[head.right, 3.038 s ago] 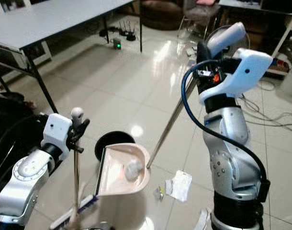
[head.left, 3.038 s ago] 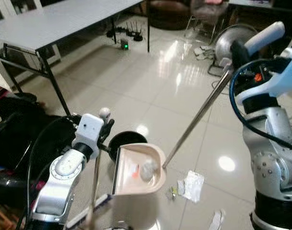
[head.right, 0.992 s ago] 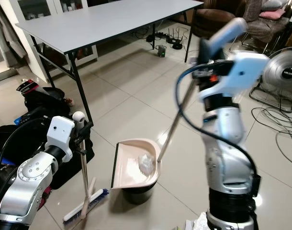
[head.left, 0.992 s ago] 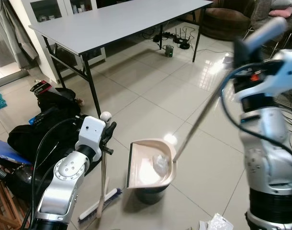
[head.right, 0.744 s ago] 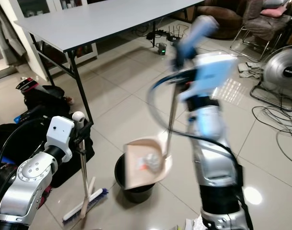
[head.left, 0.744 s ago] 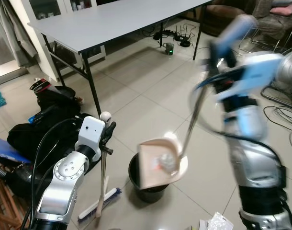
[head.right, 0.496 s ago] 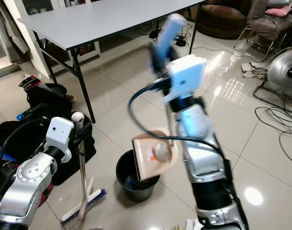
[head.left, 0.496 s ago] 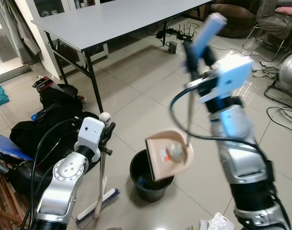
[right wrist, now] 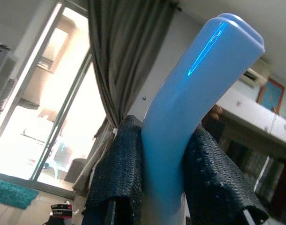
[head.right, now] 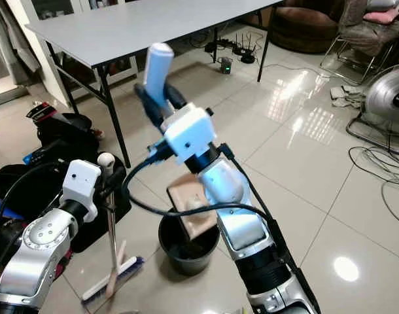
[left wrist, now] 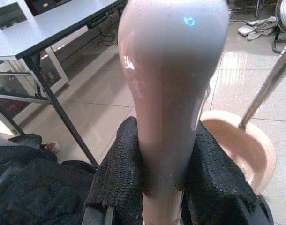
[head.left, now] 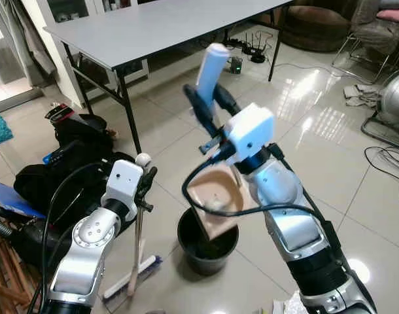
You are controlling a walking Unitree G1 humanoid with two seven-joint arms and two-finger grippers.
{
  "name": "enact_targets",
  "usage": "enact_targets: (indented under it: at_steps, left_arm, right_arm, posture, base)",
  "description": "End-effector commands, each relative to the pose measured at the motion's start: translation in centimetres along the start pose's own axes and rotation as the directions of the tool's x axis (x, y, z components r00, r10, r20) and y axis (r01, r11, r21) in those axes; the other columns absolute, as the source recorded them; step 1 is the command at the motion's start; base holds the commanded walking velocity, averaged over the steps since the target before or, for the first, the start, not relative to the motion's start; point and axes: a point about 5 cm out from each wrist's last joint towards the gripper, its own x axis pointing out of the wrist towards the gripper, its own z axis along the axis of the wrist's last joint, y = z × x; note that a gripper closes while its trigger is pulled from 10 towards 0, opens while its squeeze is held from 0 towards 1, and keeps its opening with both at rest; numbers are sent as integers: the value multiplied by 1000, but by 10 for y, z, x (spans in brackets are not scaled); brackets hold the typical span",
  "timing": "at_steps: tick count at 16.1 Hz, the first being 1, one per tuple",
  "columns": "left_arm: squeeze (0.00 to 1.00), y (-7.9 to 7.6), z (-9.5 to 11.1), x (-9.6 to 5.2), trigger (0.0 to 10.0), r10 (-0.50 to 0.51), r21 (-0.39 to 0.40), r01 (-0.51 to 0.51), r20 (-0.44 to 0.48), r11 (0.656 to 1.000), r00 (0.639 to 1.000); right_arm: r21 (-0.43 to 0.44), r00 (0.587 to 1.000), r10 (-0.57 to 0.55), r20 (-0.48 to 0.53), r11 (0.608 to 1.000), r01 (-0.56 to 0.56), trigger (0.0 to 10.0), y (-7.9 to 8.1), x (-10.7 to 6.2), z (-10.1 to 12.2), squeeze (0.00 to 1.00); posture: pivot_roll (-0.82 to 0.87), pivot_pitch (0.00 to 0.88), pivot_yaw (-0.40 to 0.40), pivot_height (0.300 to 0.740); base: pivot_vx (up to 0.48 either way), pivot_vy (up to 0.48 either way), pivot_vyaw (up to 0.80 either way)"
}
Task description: Sweep floor
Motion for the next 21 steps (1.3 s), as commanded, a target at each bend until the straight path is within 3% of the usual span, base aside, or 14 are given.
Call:
enact_targets:
  at_steps: [1,6,8,9,11,12,13,14,15,16,19,21]
  left_arm:
    - [0,2,5,-1,10000,13,22,-14,25,1000,1000]
    - [0,1,6,1,10000,7,26,-8,29,1000,1000]
    - [0,0,5,2,10000,3,23,-4,25,1000,1000]
    - [0,0,5,2,10000,2,21,-3,23,1000,1000]
    - [0,-1,4,4,10000,-3,11,3,18,1000,1000]
    - [0,-5,3,5,10000,-20,7,20,16,1000,1000]
    - [0,-6,3,6,10000,-23,6,23,16,1000,1000]
    - [0,-9,4,7,10000,-39,-3,39,23,999,999]
    - [0,-10,4,8,10000,-43,-5,43,26,999,999]
    - [0,-10,5,9,10000,-46,1,46,27,999,999]
    - [0,-14,9,12,10000,-73,35,71,39,997,997]
    - [0,-15,10,13,10000,-78,39,77,42,996,996]
  right_arm:
    - [-72,997,61,56,996,-57,10000,7,4,8,0]
    - [-180,991,129,38,976,-121,10000,11,4,6,0]
    - [-149,992,-123,-6,981,121,10000,-30,4,10,0]
    - [-121,955,-295,-28,949,290,10000,-57,-2,14,0]
    - [-147,856,-508,-97,858,493,10000,-102,-26,16,0]
    - [-278,801,-571,-183,811,515,10000,-126,-51,12,0]
    - [-292,796,-575,-190,807,513,10000,-128,-53,11,0]
    - [-410,743,-629,-228,755,512,10000,-140,-70,7,0]
    - [-454,727,-648,-227,731,509,10000,-144,-76,6,0]
    - [-464,719,-656,-229,723,512,10000,-145,-79,6,0]
    - [-441,643,-710,-286,694,570,10000,-144,-97,0,0]
    - [-381,556,-748,-363,664,644,10000,-138,-115,-14,0]
  posture:
    - [35,0,20,740]
    - [30,0,21,740]
    - [25,0,17,740]
    - [19,0,18,740]
    - [6,0,22,740]
    - [-6,0,26,740]
    - [-10,0,27,740]
    - [-14,0,26,740]
    - [-14,0,22,740]
    - [-14,0,21,740]
    - [-14,0,14,740]
    - [-11,0,12,740]
  base:
    - [0,0,0]
    - [0,0,0]
    - [0,0,0]
    - [0,0,0]
    - [0,0,0]
    - [0,0,0]
    - [0,0,0]
    - [0,0,0]
    - [0,0,0]
    - [0,0,0]
    - [-89,0,0]
    - [-285,0,0]
